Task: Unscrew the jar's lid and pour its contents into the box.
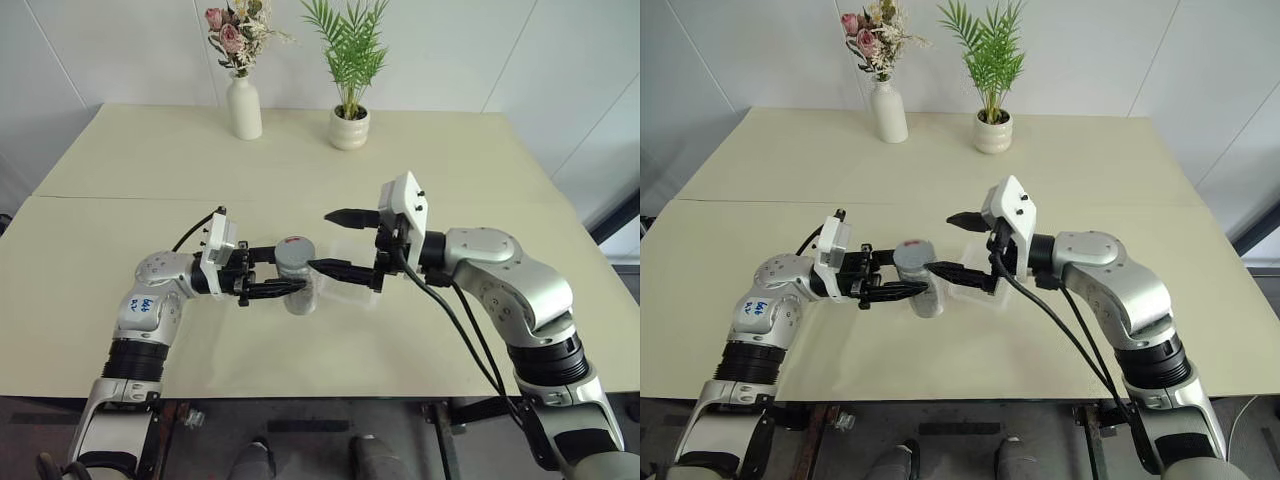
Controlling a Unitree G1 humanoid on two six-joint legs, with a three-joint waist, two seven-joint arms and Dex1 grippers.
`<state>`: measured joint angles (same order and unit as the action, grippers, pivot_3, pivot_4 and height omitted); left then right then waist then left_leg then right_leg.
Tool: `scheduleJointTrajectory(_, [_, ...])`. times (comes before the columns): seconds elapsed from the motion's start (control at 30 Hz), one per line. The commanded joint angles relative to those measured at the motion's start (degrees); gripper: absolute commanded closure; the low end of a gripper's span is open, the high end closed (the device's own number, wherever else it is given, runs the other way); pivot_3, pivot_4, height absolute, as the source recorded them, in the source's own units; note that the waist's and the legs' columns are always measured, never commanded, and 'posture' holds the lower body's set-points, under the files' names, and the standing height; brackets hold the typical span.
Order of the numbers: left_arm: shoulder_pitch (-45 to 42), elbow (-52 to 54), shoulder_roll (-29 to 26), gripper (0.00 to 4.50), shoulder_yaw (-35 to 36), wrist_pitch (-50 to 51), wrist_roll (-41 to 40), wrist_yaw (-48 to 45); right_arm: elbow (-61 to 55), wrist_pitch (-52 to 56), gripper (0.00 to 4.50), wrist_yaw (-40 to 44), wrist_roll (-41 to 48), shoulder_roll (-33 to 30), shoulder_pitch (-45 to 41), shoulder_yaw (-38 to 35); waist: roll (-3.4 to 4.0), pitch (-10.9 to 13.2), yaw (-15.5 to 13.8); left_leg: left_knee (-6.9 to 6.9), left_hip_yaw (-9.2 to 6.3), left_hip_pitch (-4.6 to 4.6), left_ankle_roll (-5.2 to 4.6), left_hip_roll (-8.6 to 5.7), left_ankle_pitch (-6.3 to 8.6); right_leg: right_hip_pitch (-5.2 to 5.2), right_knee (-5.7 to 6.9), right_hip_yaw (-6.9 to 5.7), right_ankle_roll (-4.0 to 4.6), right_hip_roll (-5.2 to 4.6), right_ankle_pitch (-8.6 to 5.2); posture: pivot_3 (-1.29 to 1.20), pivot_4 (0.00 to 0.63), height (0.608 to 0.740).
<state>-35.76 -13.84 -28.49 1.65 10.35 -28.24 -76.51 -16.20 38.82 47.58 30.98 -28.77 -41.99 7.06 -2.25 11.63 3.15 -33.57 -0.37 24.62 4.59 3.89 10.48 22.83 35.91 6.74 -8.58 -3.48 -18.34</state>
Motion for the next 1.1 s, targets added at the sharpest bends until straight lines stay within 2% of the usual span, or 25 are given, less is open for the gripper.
scheduleJointTrajectory(0.03, [-0.93, 1.98, -0.40, 2.13, 0.09, -0.36, -0.62, -0.98, -1.03, -0.39, 0.03, -0.17, 0.30, -0.86, -0.11, -2.26, 0.00, 0.00, -0.02, 0.00, 0.00, 0.00, 0.00, 0.00, 0.00, 0.00, 0.00, 0.00, 0.00, 0.00, 0.00, 0.00, 0.150, 0.740])
scheduleJointTrajectory(0.37, [-0.49, 2.43, -0.71, 2.13, 0.37, -0.13, -0.72, -0.83, 0.68, -0.58, 0.03, 0.51, -0.48, -5.66, 1.75, -5.51, 0.00, 0.00, -0.06, 0.00, 0.00, 0.01, 0.00, 0.00, 0.00, 0.00, -0.02, 0.00, 0.00, -0.01, 0.00, 0.00, 0.150, 0.740])
scheduleJointTrajectory(0.5, [-0.42, 2.41, -0.88, 2.13, 0.47, -0.13, -0.69, -0.83, -0.60, 0.44, 0.03, 1.24, 2.35, -6.22, 2.25, -7.89, 0.00, 0.00, 0.01, 0.01, 0.00, 0.00, 0.00, 0.00, 0.00, 0.00, -0.01, 0.01, 0.00, 0.00, 0.00, 0.00, 0.150, 0.740])
scheduleJointTrajectory(0.63, [-0.35, 2.44, -1.02, 2.13, 0.45, -0.10, -0.69, -0.84, -2.89, 1.90, 0.03, 1.63, 5.92, -5.41, 2.01, -8.96, 0.00, 0.00, -0.01, 0.01, 0.00, 0.00, 0.00, 0.00, 0.00, 0.00, -0.01, 0.01, 0.00, 0.00, 0.00, 0.00, 0.150, 0.740])
scheduleJointTrajectory(0.77, [-0.68, 2.15, -0.78, 2.13, 0.14, -0.20, -0.63, -0.80, -6.57, 4.48, 0.03, 0.06, 10.76, -1.23, 0.94, -7.34, 0.00, 0.00, 0.13, 0.01, 0.00, -0.01, 0.00, 0.00, 0.00, 0.00, 0.01, 0.01, 0.00, 0.00, 0.00, 0.00, 0.150, 0.740])
scheduleJointTrajectory(1.1, [-0.89, 2.22, -0.82, 2.13, 0.02, -0.07, -0.69, -0.94, -5.40, 4.75, 0.03, -4.19, 6.09, 4.49, -2.01, 0.45, 0.00, 0.00, -0.08, -0.04, -0.01, 0.02, 0.00, 0.00, 0.00, 0.00, 0.02, 0.00, 0.00, -0.01, 0.00, 0.00, 0.150, 0.740])
